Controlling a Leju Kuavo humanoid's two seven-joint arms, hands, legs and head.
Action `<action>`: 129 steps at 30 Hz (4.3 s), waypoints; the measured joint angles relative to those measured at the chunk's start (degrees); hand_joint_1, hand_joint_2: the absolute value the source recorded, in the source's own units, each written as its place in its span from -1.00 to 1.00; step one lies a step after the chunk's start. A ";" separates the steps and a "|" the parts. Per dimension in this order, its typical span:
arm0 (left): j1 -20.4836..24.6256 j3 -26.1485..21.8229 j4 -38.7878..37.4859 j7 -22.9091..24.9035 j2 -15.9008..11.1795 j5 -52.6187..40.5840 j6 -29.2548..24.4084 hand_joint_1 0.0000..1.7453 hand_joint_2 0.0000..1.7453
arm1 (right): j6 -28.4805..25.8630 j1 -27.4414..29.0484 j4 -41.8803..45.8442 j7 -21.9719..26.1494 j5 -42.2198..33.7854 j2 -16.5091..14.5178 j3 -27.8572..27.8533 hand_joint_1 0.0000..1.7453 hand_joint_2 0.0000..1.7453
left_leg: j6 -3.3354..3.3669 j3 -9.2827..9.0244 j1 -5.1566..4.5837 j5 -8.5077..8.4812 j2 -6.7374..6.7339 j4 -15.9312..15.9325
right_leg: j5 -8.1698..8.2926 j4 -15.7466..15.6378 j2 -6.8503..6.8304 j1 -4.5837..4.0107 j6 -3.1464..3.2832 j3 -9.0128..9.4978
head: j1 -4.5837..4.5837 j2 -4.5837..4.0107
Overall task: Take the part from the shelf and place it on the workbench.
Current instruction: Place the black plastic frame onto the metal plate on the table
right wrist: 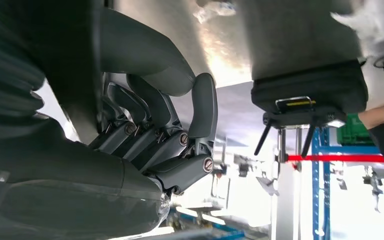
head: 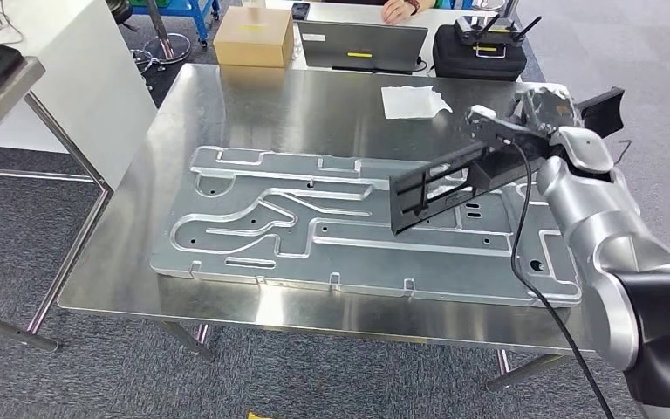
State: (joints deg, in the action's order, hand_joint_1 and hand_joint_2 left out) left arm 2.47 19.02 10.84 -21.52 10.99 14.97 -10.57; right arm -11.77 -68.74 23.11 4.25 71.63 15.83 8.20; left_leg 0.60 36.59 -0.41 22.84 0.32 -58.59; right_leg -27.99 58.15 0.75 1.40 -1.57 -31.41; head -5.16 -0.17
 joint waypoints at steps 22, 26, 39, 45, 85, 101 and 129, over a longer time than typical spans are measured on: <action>0.78 1.14 0.00 0.86 0.36 -0.32 -1.39 -1.00 1.00 | 4.87 -6.05 -0.91 0.34 -8.54 -12.26 4.23 1.00 1.00 | 0.22 -0.19 0.10 -0.13 0.22 0.01 | 0.05 -0.17 -0.39 -0.09 -0.25 0.25 | 0.00 0.00; 0.79 1.32 0.00 1.39 0.44 -0.56 -1.32 -1.00 1.00 | 7.99 -4.90 -1.09 2.60 -9.94 -10.10 4.18 1.00 1.00 | 0.25 -0.19 0.09 -0.12 0.23 0.01 | 0.06 -0.23 -0.40 -0.09 -0.28 0.30 | 0.00 0.00; 0.95 1.76 0.00 0.98 0.57 -1.55 -2.09 -1.00 1.00 | 7.97 6.01 0.72 7.61 -15.14 -7.01 4.68 1.00 1.00 | 0.22 -0.68 0.17 0.13 0.12 0.03 | -0.11 -0.29 -0.27 -0.16 -0.33 0.69 | 0.00 0.00; 0.93 1.74 0.00 0.92 0.63 -1.22 -2.16 -1.00 1.00 | 7.48 9.17 1.76 8.26 -15.71 -6.99 6.87 1.00 1.00 | 0.18 -1.93 0.17 0.71 0.07 0.08 | -0.57 -0.43 -0.15 -0.17 -0.25 1.91 | 0.00 0.00; 0.79 -0.43 0.00 -4.74 1.02 4.71 0.71 -1.00 1.00 | 2.36 12.63 4.75 7.79 -21.27 -6.13 15.57 -1.00 -1.00 | 0.30 -3.08 0.15 1.14 -0.59 0.08 | -0.68 -0.65 0.50 -0.16 -0.35 2.98 | 0.00 0.00; 0.80 -1.25 0.00 -3.33 1.03 4.72 0.09 -1.00 1.00 | -1.32 14.25 9.38 7.69 -24.85 -2.28 16.75 -1.00 -1.00 | 0.52 -3.17 0.06 1.24 -0.59 0.03 | -0.71 -0.77 0.47 -0.09 -0.58 3.25 | 0.00 0.00; 0.71 0.28 0.00 -4.03 1.09 2.83 3.26 -1.00 1.00 | 23.61 12.68 27.36 4.98 -49.12 11.94 5.57 -1.00 -1.00 | 0.70 -1.67 0.00 1.16 0.03 -0.02 | -0.70 -0.96 -0.06 -0.05 -0.74 2.12 | 0.00 0.00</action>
State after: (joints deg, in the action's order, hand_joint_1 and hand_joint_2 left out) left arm 3.18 19.31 10.84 -25.55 12.08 17.80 -7.31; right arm 11.84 -56.06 50.47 9.23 22.51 27.76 13.77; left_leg 1.30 34.92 -0.41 24.00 0.34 -58.62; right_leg -28.68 57.19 0.68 1.35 -2.32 -29.29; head -5.16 -0.17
